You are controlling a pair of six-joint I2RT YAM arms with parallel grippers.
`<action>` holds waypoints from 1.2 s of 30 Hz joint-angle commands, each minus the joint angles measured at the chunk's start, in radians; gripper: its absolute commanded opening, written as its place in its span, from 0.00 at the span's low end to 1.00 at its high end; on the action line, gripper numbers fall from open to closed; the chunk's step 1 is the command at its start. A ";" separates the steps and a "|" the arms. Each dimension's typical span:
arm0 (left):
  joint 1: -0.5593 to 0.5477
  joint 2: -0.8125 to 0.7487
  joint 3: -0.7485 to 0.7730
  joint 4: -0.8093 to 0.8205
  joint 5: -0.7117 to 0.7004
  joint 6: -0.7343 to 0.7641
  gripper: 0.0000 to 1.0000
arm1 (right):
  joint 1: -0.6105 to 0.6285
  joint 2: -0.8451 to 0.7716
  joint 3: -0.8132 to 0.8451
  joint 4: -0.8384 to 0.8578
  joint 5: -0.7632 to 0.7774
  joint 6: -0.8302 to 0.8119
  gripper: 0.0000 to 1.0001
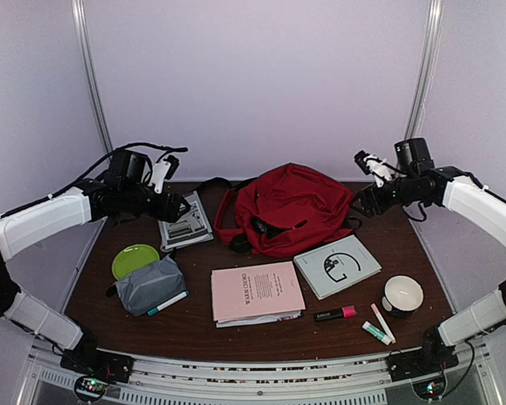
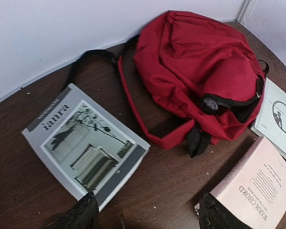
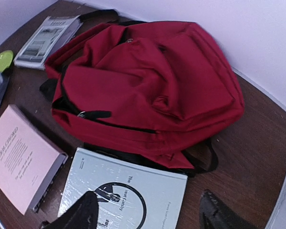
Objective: Pack the student bag
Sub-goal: Move the book to the center of the board.
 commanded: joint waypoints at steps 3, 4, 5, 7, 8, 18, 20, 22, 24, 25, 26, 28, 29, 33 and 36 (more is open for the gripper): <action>-0.105 0.050 0.053 -0.116 0.068 -0.051 0.73 | 0.213 0.114 0.040 -0.027 0.000 -0.105 0.55; -0.115 0.054 0.052 -0.139 0.080 -0.054 0.73 | 0.244 0.143 0.046 -0.028 0.007 -0.109 0.50; -0.129 0.058 0.048 -0.160 0.088 -0.058 0.73 | 0.273 0.178 0.054 -0.029 0.015 -0.112 0.45; -0.151 0.060 0.034 -0.198 0.098 -0.059 0.73 | 0.324 0.249 0.077 -0.036 0.034 -0.115 0.37; -0.163 0.057 0.026 -0.215 0.102 -0.055 0.73 | 0.345 0.287 0.101 -0.049 0.038 -0.111 0.34; -0.192 0.030 -0.084 -0.232 0.063 -0.060 0.72 | 0.458 0.526 0.201 -0.168 0.086 -0.116 0.20; -0.191 0.032 -0.105 -0.217 0.052 -0.061 0.72 | 0.472 0.540 0.197 -0.175 0.087 -0.117 0.20; -0.191 0.033 -0.128 -0.204 0.030 -0.073 0.72 | 0.485 0.547 0.191 -0.179 0.090 -0.118 0.20; -0.192 0.033 -0.153 -0.185 0.032 -0.090 0.72 | 0.494 0.556 0.183 -0.181 0.104 -0.120 0.20; -0.191 0.033 -0.163 -0.176 0.036 -0.097 0.72 | 0.497 0.561 0.181 -0.183 0.113 -0.121 0.20; -0.192 0.036 -0.173 -0.167 0.041 -0.102 0.72 | 0.498 0.568 0.180 -0.186 0.121 -0.121 0.20; -0.192 0.040 -0.176 -0.164 0.048 -0.105 0.72 | 0.498 0.586 0.188 -0.202 0.135 -0.120 0.20; -0.193 0.042 -0.176 -0.165 0.049 -0.105 0.72 | 0.498 0.594 0.192 -0.212 0.140 -0.120 0.19; -0.197 0.042 -0.173 -0.161 0.054 -0.099 0.72 | 0.496 0.609 0.177 -0.221 0.174 -0.120 0.19; -0.197 0.048 -0.176 -0.149 0.049 -0.097 0.72 | 0.494 0.614 0.164 -0.221 0.202 -0.117 0.18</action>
